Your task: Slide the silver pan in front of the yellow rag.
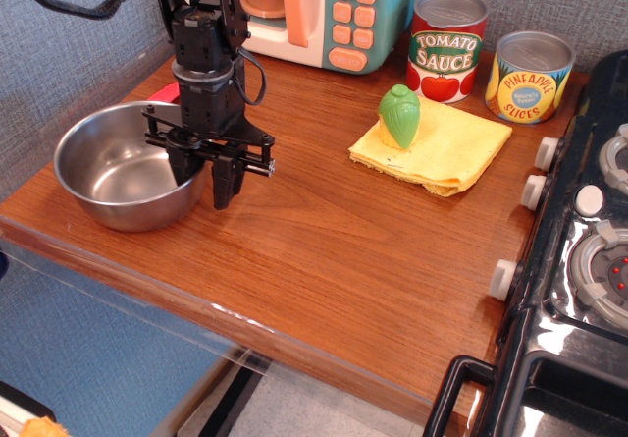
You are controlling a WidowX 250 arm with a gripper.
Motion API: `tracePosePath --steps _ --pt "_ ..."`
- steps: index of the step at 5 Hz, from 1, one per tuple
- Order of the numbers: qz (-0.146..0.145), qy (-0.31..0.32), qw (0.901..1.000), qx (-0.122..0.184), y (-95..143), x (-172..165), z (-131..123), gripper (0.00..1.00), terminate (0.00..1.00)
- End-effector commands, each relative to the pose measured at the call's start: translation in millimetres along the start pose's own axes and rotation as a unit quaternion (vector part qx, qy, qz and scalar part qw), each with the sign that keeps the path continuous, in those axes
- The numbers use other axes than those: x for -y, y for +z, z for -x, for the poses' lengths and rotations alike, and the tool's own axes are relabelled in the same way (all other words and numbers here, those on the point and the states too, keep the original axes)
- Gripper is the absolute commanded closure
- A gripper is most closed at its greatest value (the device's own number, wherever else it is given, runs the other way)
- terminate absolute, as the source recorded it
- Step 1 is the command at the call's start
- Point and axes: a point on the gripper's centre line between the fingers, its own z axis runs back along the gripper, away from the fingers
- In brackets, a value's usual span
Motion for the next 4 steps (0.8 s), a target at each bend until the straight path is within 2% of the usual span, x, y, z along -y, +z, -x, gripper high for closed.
tracePosePath --steps 1,2,3,4 --pt "-0.01 0.001 0.9993 0.037 18.7 -4.6 -7.1 1.0 0.0" --pt "-0.019 -0.013 0.9975 0.067 36.0 1.0 -9.2 1.0 0.0" --pt "0.002 -0.073 0.9882 0.135 77.6 34.7 -12.5 1.0 0.0" --pt "0.032 -0.168 0.973 0.156 97.1 83.5 -7.9 1.0 0.0"
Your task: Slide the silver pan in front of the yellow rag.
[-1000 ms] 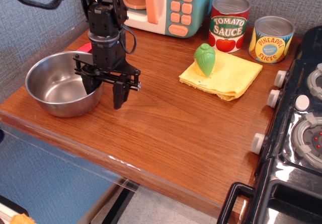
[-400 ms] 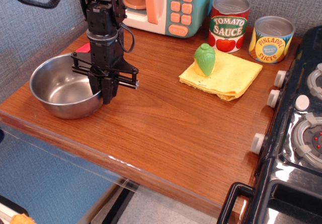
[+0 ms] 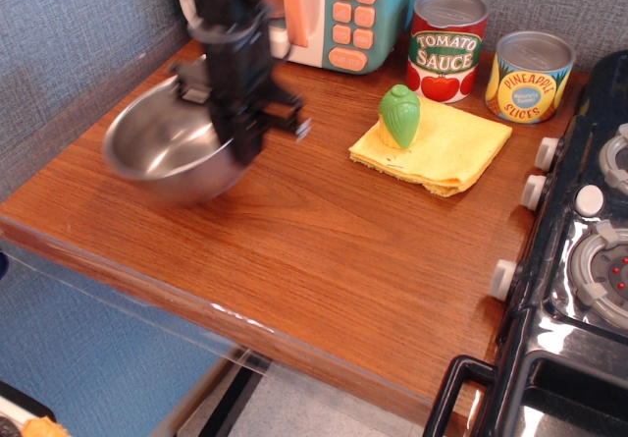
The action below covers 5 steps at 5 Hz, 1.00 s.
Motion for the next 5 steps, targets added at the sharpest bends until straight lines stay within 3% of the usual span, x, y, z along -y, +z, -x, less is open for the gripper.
tracePosePath --steps 1,2,4,5 --pt "0.059 -0.181 0.9804 0.051 34.9 90.1 0.0 1.0 0.0" --pt "0.075 -0.235 0.9686 0.033 28.7 110.7 19.1 1.0 0.0" --pt "0.077 -0.258 0.9623 -0.038 10.2 119.2 41.9 1.0 0.0" --pt "0.077 -0.271 0.9584 -0.045 9.2 124.3 45.8 1.0 0.0"
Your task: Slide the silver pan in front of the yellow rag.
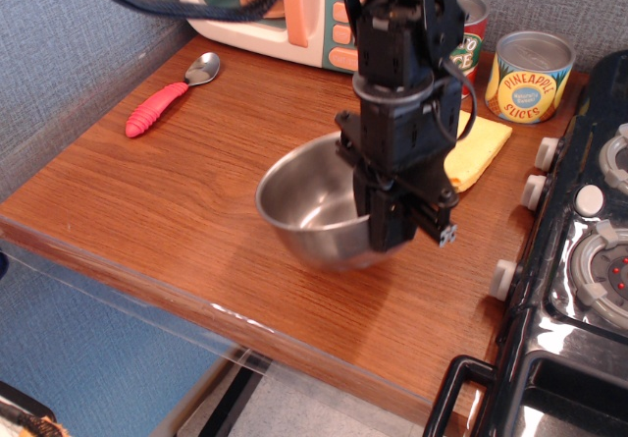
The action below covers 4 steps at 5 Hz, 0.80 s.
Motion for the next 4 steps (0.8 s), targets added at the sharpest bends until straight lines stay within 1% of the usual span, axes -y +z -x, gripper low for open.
tracePosePath --steps 1,2,3,4 --pt "-0.014 -0.033 0.9993 -0.01 8.4 12.8 3.2 0.0 0.0" --pt "-0.013 -0.042 0.9987 -0.026 5.6 14.2 1.3 0.0 0.0" --pt "-0.009 -0.048 0.9984 -0.03 5.4 14.4 0.7 0.0 0.0" --pt "-0.012 -0.01 0.9996 0.025 33.8 2.6 5.7 0.0 0.0"
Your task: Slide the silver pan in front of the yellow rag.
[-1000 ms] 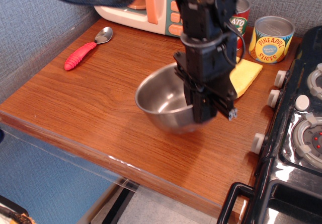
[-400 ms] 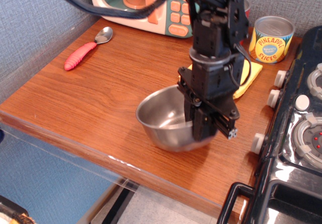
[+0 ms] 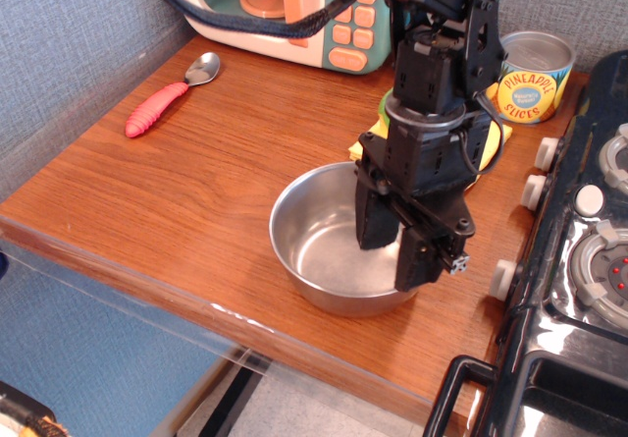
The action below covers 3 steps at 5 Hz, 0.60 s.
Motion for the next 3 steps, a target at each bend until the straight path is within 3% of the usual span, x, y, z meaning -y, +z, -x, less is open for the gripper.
tracePosePath --steps 1,2,3 --pt "-0.04 0.154 0.9796 0.124 71.3 -52.3 30.6 0.0 0.0" --pt "-0.06 0.274 0.953 0.114 65.5 -105.7 40.5 0.0 0.0" --pt "-0.052 0.324 0.9397 0.098 48.3 -129.3 44.5 0.0 0.0"
